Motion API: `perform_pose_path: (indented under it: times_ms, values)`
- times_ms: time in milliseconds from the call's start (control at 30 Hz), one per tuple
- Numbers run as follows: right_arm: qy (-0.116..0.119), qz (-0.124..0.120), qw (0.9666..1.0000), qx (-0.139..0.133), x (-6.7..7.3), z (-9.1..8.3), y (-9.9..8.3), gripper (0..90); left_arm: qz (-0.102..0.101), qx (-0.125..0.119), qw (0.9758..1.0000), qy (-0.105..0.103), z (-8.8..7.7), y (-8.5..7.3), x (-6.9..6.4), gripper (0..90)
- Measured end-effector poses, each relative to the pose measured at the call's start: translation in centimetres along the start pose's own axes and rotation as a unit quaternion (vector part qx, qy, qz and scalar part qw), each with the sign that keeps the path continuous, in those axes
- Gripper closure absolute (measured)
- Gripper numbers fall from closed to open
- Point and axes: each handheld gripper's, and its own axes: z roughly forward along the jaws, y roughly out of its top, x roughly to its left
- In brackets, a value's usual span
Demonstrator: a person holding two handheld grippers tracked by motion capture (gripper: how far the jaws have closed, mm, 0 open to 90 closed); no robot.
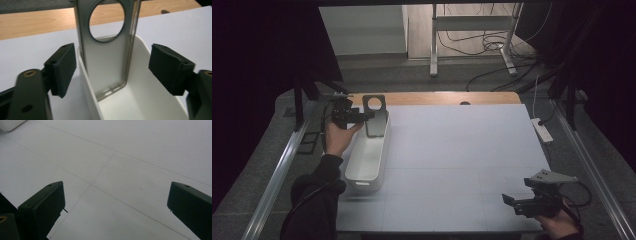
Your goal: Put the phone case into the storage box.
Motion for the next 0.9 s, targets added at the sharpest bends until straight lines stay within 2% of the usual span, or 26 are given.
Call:
perform_pose_path:
  times_ms: [33,67,133,233,300,333,500,767,900]
  values:
    - [0.0,0.0,1.0,0.0,0.0,0.0,0.0,1.7,0.0,0.0,1.0,0.0,0.0,0.0,0.0,20.0]
    - [0.0,0.0,1.0,0.001,0.0,0.0,0.0,1.7,0.001,0.002,1.0,-0.009,0.0,0.0,-0.1,20.0]
    - [0.0,0.0,1.0,-0.001,0.0,0.0,0.0,1.7,0.014,0.003,0.9997,-0.022,-0.1,-0.1,-0.3,14.8]
    - [0.0,0.0,1.0,0.0,0.0,0.0,0.0,1.7,0.031,0.009,0.9993,-0.021,-0.2,-0.3,-0.8,9.3]
    - [0.001,0.0,1.0,0.001,0.0,0.0,0.0,1.7,0.035,0.01,0.9991,-0.023,-0.2,-0.3,-1.0,5.6]
    - [0.001,-0.001,1.0,0.001,0.0,0.0,0.0,1.7,0.041,0.009,0.9986,-0.031,-0.3,-0.4,-1.2,5.1]
    - [0.002,-0.001,1.0,0.001,0.0,0.0,0.0,1.6,0.053,0.007,0.998,-0.035,-0.4,-0.7,-1.7,2.4]
    - [0.003,0.003,1.0,-0.002,-0.1,-0.1,-0.1,1.5,0.059,0.004,0.9971,-0.047,-0.8,-0.9,-2.5,1.4]
    - [0.002,0.003,1.0,-0.002,-0.1,-0.1,-0.1,1.4,0.069,0.001,0.9963,-0.05,-1.1,-1.0,-3.1,1.1]
